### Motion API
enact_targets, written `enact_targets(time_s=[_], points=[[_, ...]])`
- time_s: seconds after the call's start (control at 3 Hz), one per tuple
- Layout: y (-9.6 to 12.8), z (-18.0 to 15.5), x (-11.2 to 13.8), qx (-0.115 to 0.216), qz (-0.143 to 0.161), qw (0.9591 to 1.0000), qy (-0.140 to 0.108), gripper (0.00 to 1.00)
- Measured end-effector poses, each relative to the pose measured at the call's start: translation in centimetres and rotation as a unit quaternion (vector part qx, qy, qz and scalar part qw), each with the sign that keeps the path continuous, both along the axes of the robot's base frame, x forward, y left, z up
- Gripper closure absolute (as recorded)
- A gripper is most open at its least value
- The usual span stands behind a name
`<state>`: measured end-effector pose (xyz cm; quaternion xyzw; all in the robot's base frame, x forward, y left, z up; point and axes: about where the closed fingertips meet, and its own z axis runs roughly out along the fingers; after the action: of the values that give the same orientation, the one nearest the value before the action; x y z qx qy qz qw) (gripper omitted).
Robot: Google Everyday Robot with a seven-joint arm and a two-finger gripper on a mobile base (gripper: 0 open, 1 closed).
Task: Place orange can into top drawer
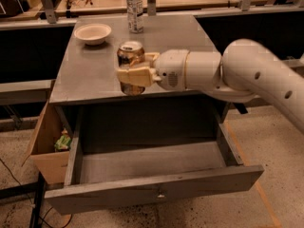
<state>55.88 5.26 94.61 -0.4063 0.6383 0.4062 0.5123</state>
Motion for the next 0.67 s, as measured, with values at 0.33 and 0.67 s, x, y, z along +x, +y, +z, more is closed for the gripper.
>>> enact_targets(time_s=[0.33, 0.67], points=[[1.76, -9.34, 1.5, -0.006, -0.006, 1.0, 0.005, 1.0], [1.77, -9.34, 1.5, -0.006, -0.006, 1.0, 0.005, 1.0]])
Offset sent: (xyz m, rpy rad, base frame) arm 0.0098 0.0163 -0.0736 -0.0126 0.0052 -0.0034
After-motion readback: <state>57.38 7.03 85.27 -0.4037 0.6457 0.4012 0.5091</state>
